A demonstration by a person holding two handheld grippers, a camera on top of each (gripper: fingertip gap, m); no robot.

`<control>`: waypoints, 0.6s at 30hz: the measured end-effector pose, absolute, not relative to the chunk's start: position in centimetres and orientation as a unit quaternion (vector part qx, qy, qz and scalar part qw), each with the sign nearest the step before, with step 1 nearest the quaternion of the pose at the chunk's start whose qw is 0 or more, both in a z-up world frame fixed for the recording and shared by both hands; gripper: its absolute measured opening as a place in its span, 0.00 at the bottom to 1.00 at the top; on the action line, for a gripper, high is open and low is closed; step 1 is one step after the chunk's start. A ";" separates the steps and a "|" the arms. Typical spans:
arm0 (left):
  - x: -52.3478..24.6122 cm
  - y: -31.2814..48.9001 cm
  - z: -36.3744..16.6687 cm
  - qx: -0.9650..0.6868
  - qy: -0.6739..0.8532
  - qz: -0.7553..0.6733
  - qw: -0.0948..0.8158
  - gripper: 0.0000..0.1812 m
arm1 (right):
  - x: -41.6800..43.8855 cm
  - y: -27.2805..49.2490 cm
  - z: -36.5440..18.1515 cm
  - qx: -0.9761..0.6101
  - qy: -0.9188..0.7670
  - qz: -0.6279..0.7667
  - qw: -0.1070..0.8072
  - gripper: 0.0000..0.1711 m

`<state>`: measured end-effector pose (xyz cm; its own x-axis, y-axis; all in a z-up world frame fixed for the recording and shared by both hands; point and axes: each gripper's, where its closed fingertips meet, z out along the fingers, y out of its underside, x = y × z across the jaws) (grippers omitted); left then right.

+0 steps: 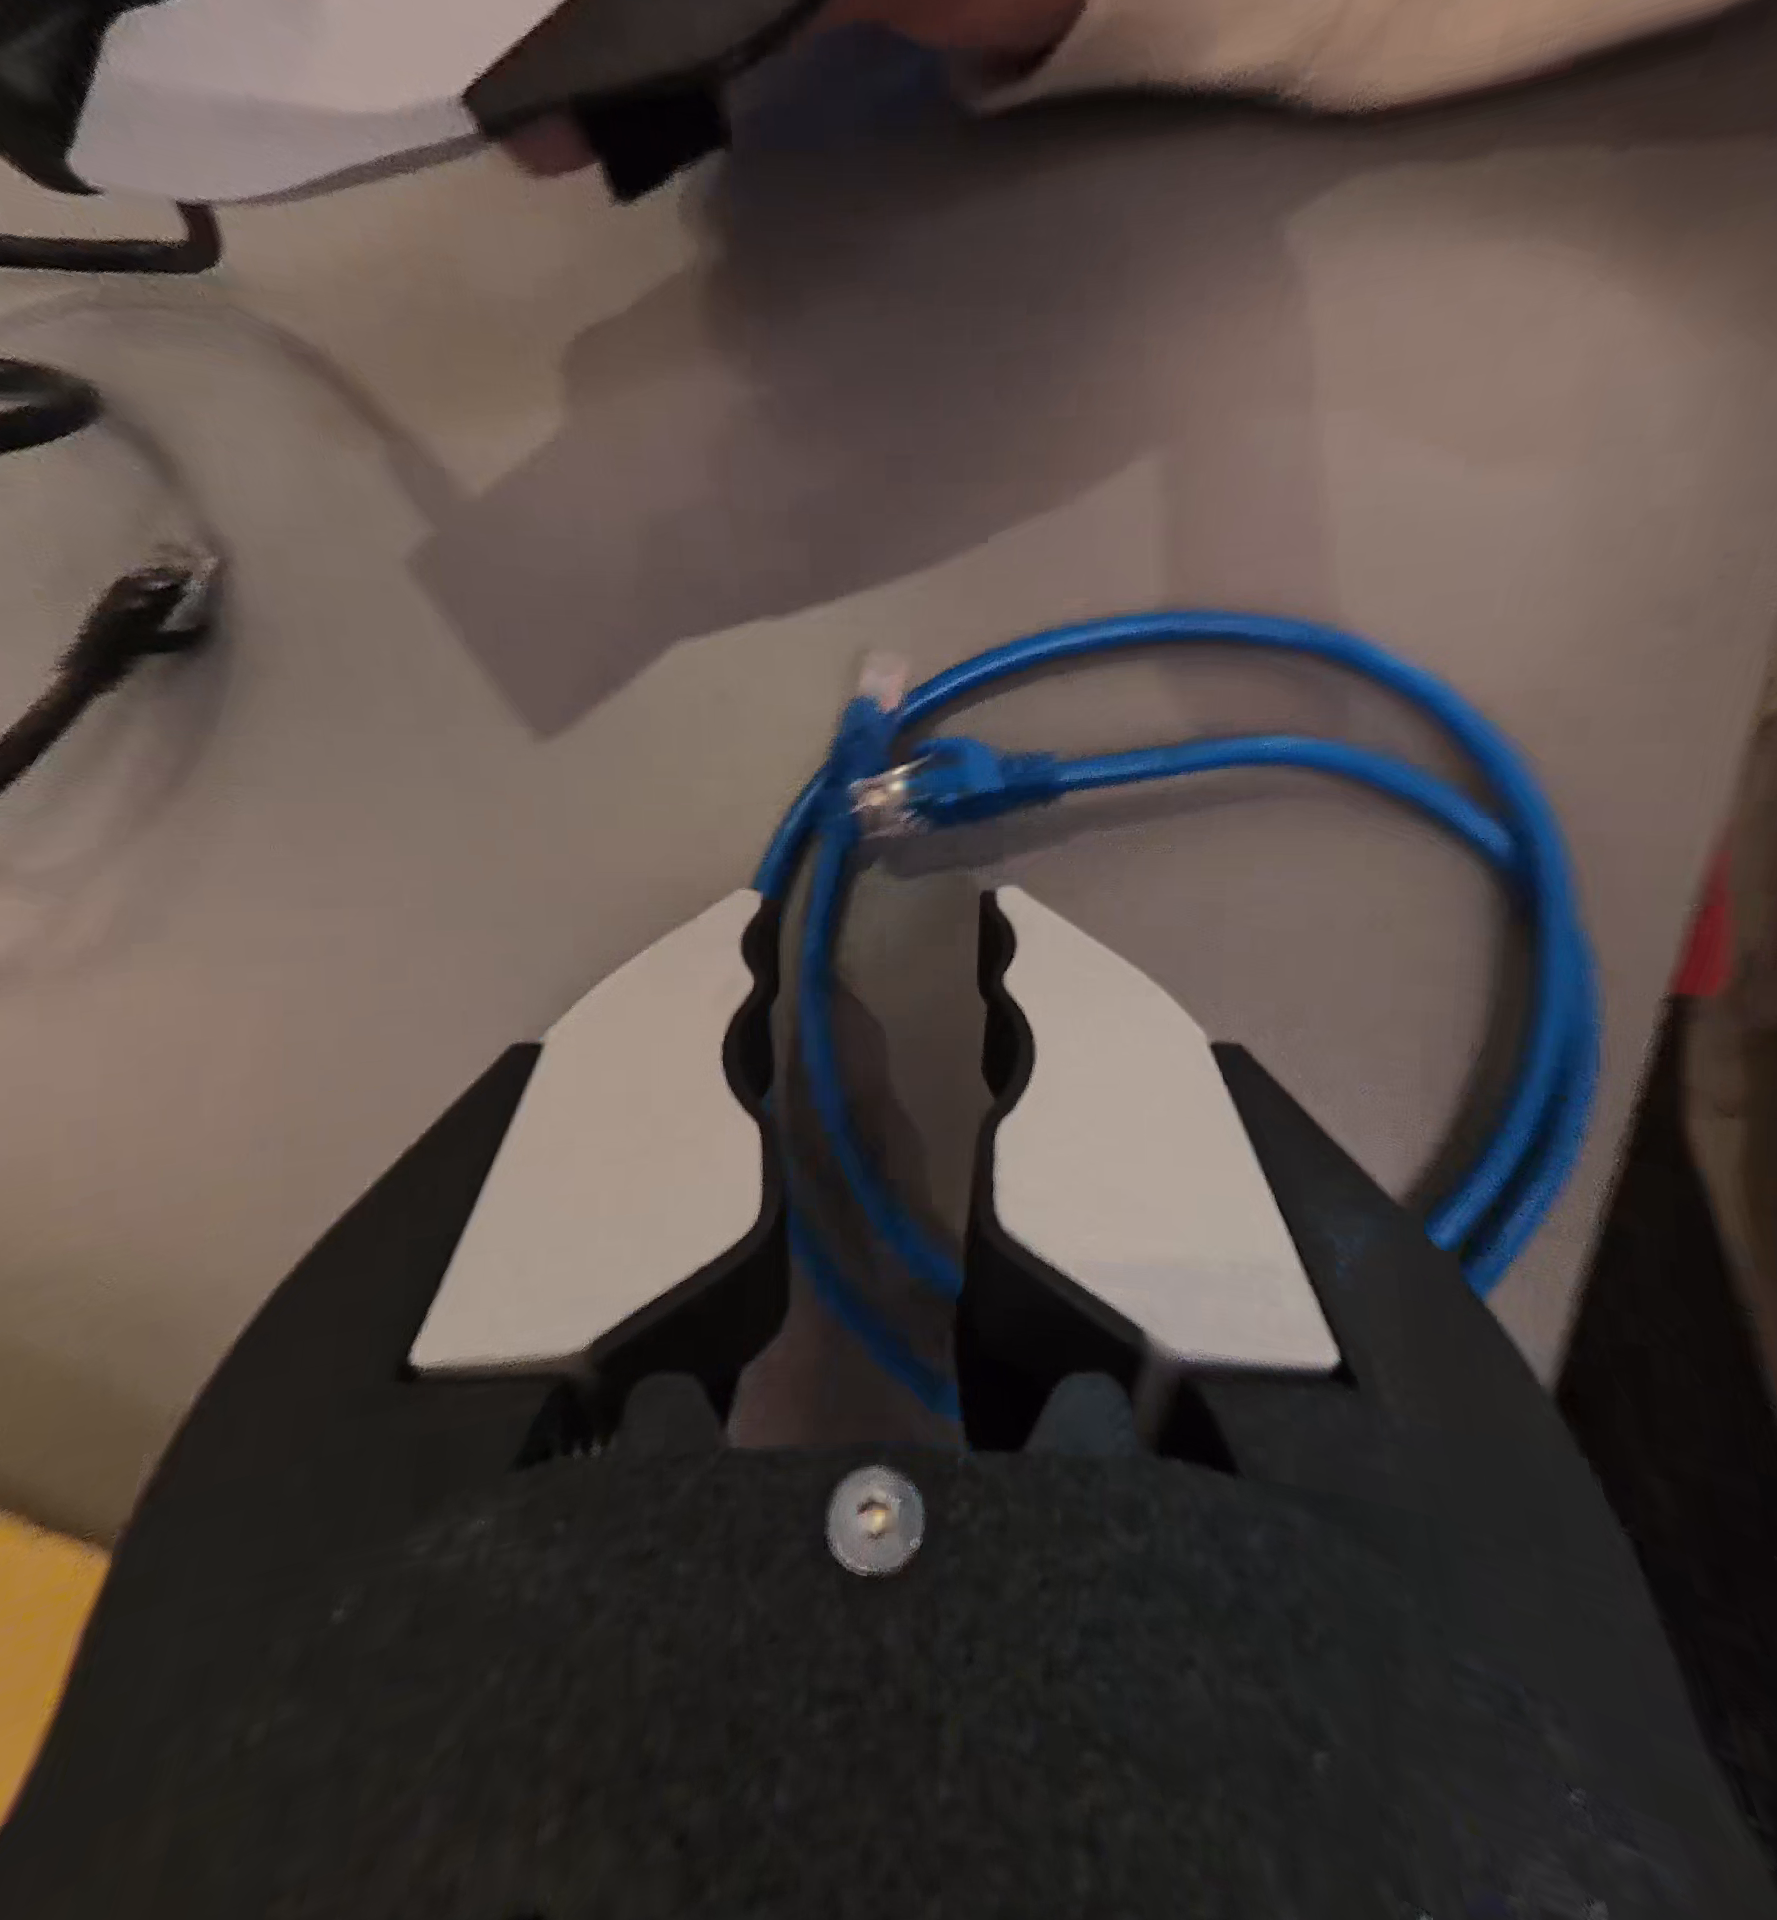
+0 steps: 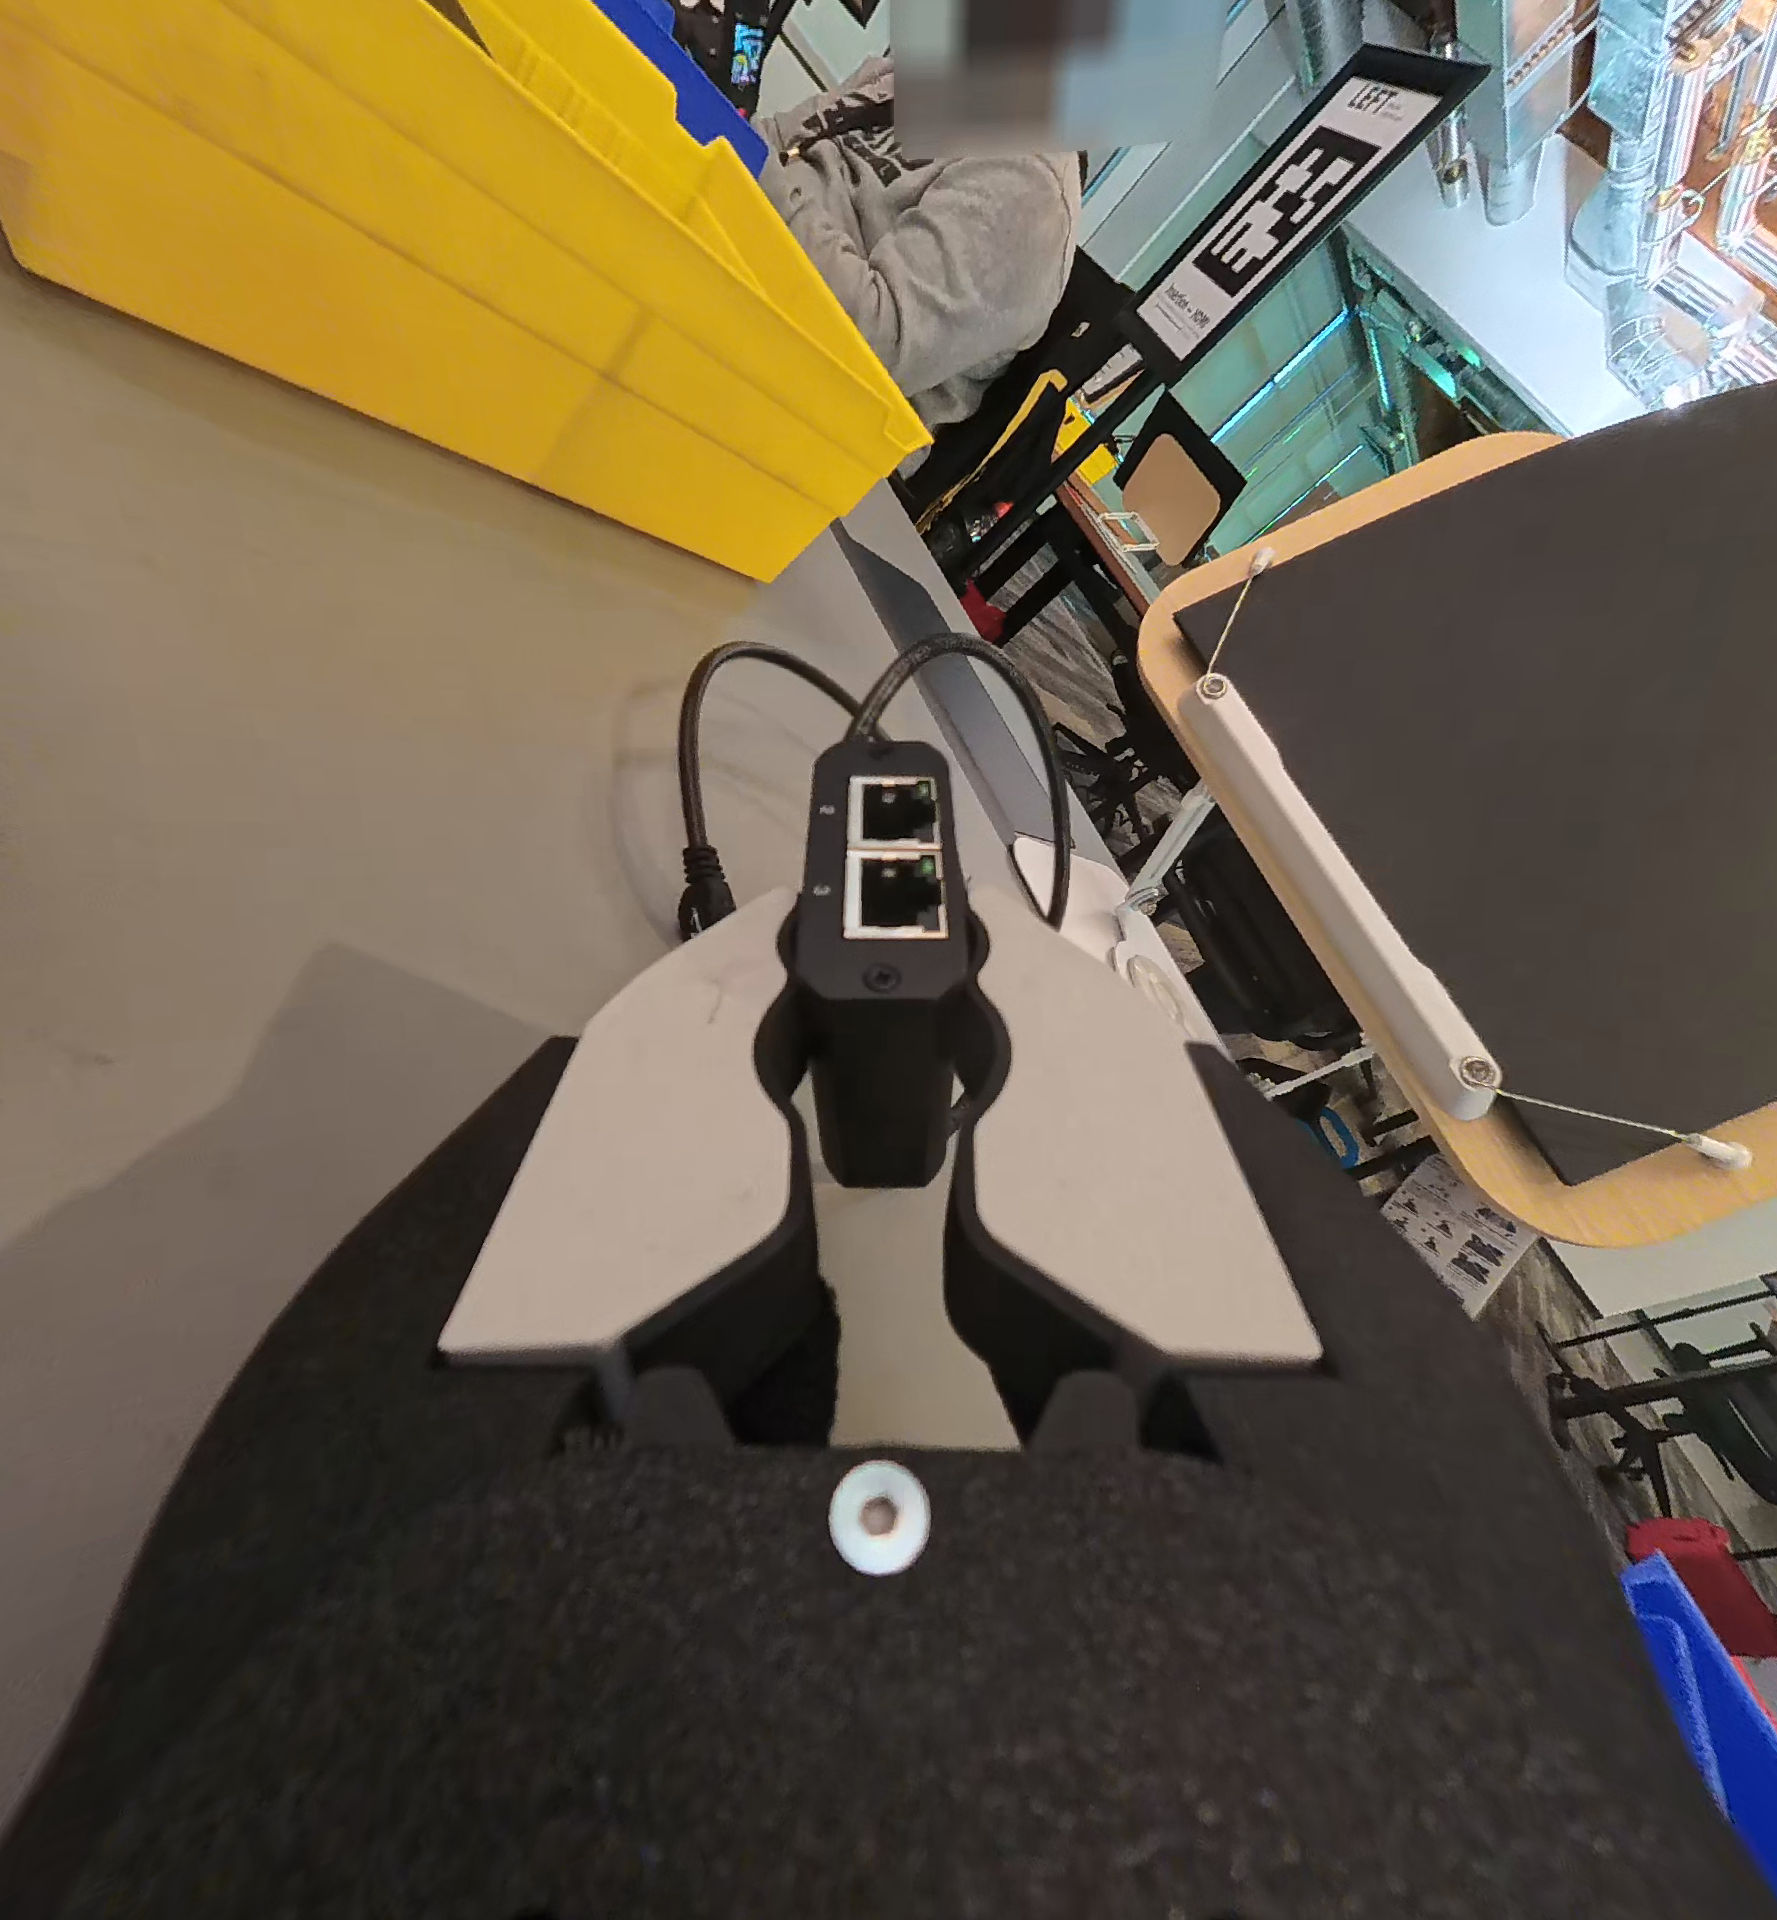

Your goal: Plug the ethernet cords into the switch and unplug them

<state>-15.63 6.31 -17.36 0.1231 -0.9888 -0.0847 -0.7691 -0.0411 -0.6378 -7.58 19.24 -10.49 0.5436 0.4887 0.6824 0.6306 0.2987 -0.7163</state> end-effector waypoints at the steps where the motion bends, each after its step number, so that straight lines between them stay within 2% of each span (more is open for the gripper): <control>1: -16.0 7.0 -17.6 -0.690 0.643 -0.177 0.281 0.19 | -7.6 19.3 -10.6 -0.590 -0.475 -0.055 0.650 0.14; 6: -15.9 7.1 -19.1 -0.656 0.690 -0.175 0.251 0.07 | -7.5 19.2 -10.5 -0.589 -0.475 -0.057 0.651 0.14; 8: -15.6 7.4 -19.2 -0.644 0.695 -0.168 0.272 0.03 | -7.3 19.3 -10.5 -0.591 -0.474 -0.056 0.650 0.14; 9: -15.8 7.8 -19.5 -0.645 0.696 -0.153 0.276 0.06 | -7.3 19.3 -10.5 -0.592 -0.473 -0.055 0.650 0.14; 18: -15.7 7.8 -19.6 -0.686 0.653 -0.204 0.249 0.05 | -7.8 19.3 -10.9 -0.592 -0.482 -0.050 0.644 0.14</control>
<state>-15.66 7.84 -19.64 0.0641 -0.9969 -0.0458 -0.7943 -0.0231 -0.6071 -7.76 19.26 -10.92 0.5312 0.5053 0.6800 0.6349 0.2939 -0.7145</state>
